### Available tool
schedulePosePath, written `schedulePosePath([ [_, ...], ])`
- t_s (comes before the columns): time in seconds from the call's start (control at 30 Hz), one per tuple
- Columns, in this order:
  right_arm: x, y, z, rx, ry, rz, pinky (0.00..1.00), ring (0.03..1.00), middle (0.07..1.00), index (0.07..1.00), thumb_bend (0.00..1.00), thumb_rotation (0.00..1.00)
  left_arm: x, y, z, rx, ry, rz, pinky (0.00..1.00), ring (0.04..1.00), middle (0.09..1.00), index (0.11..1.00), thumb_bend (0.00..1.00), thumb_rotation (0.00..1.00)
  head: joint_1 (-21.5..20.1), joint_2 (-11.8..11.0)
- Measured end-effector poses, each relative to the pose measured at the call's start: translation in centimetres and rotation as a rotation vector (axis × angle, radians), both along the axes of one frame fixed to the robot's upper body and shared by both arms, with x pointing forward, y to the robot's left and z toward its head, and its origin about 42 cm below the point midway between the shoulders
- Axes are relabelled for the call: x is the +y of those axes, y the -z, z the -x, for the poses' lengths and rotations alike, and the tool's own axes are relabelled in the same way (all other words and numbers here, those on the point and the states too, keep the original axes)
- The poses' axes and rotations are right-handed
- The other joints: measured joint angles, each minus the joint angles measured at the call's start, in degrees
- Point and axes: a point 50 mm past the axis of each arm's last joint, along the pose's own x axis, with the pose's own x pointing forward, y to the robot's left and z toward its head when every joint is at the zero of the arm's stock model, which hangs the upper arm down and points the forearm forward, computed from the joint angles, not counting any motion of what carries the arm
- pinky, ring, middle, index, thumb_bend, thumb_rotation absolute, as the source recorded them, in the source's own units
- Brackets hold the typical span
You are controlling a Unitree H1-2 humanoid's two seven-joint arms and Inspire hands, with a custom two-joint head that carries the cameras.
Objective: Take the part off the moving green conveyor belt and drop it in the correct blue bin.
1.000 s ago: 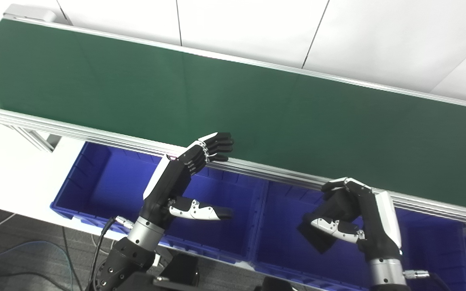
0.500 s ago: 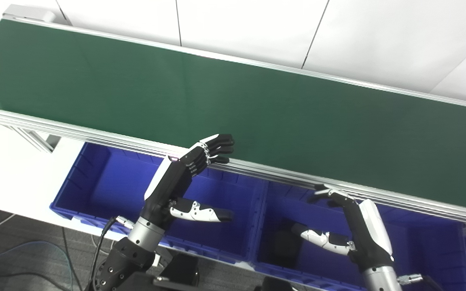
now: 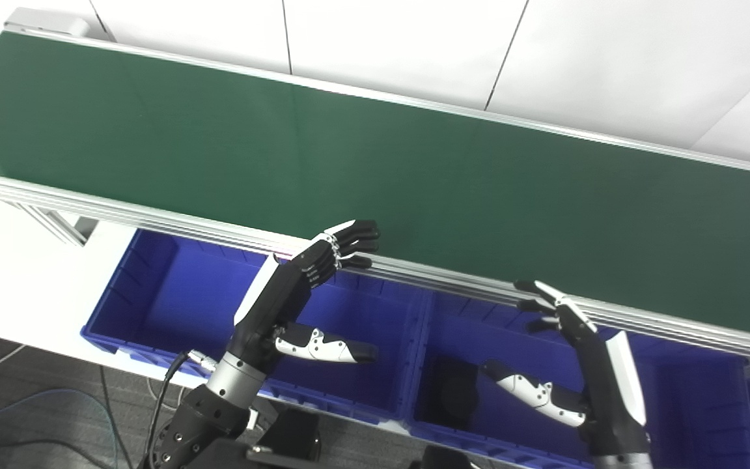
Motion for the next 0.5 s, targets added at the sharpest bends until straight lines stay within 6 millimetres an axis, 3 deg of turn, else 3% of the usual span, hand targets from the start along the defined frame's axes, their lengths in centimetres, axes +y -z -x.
schedulePosePath([
  [0.13, 0.1, 0.0, 0.1, -0.022, -0.008, -0.076, 0.65, 0.733, 0.824, 0.852, 0.71, 0.59, 0.0, 0.2, 0.1, 0.006, 0.001, 0.001, 0.74, 0.811, 0.845, 0.839, 0.85, 0.27, -0.09, -0.44],
  [0.3, 0.9, 0.7, 0.3, 0.010, -0.009, -0.174, 0.69, 0.739, 0.800, 0.887, 0.72, 0.56, -0.1, 0.3, 0.2, 0.000, 0.005, 0.003, 0.73, 0.807, 0.842, 0.840, 0.85, 0.27, -0.18, -0.79],
  [0.5, 1.7, 1.7, 0.9, 0.040, -0.026, -0.199, 0.72, 0.756, 0.813, 0.918, 0.77, 0.64, -0.3, 0.3, 0.2, 0.000, 0.009, 0.007, 0.73, 0.806, 0.844, 0.839, 0.85, 0.27, -0.26, -0.97],
])
